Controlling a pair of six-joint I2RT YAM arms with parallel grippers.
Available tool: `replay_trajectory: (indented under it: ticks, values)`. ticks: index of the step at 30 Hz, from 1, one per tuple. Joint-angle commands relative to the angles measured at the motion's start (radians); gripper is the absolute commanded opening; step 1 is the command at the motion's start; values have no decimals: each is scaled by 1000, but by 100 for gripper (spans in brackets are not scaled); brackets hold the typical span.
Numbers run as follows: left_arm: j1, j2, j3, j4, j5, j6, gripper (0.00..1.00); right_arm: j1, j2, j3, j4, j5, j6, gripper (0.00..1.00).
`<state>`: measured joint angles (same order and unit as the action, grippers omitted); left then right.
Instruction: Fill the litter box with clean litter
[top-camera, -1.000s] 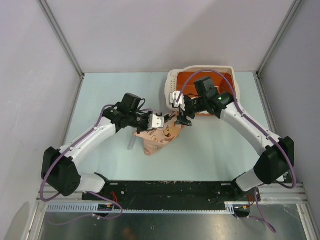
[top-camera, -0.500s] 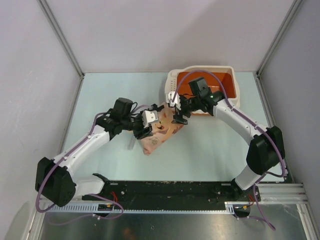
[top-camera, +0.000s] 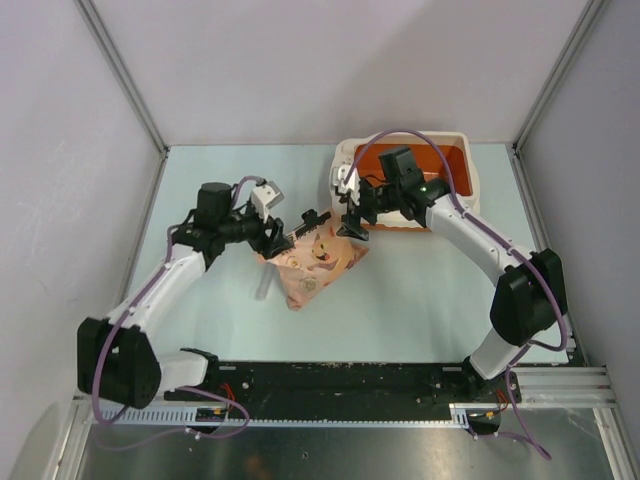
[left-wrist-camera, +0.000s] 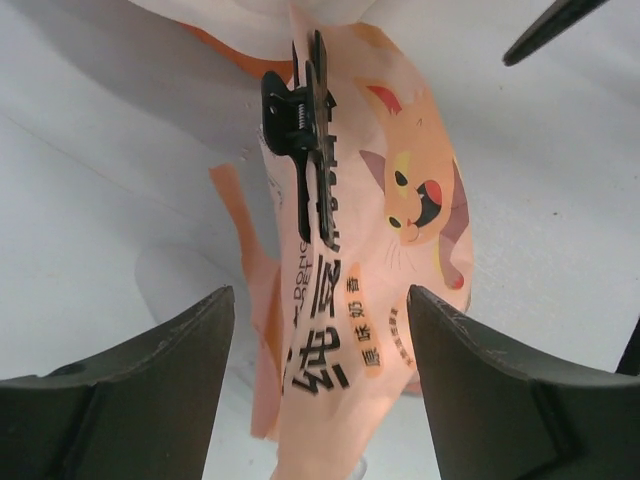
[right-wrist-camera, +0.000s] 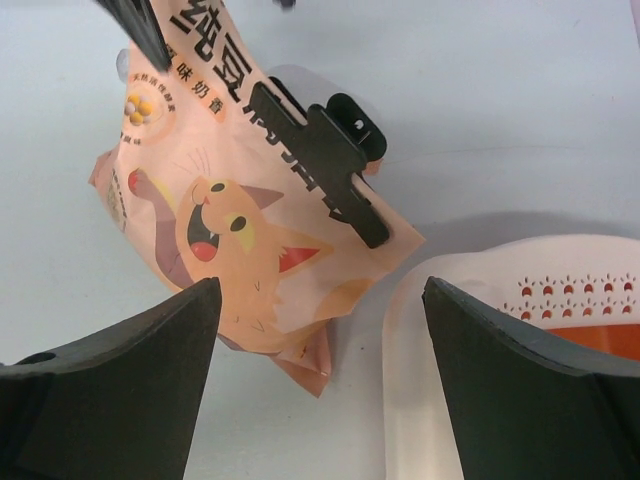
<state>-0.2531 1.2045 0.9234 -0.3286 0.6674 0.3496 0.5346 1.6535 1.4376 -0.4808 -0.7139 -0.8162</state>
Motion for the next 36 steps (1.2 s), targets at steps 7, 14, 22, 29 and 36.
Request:
replay_trajectory:
  ticks: [7,14,22,29,36]
  values:
    - [2,208,35,141,175,-110,54,-19,-79,4,62,28,189,89]
    - [-38,225,45,146,258,-57,15,-15,-158,-22,-11,1,152,93]
    - [-178,121,60,117,218,173,0,-5,-190,-22,-58,36,137,95]
    - [-236,121,103,17,222,282,0,50,-193,-20,-157,28,-56,89]
    - [-239,92,75,14,178,347,0,81,-140,-16,-168,14,-146,81]
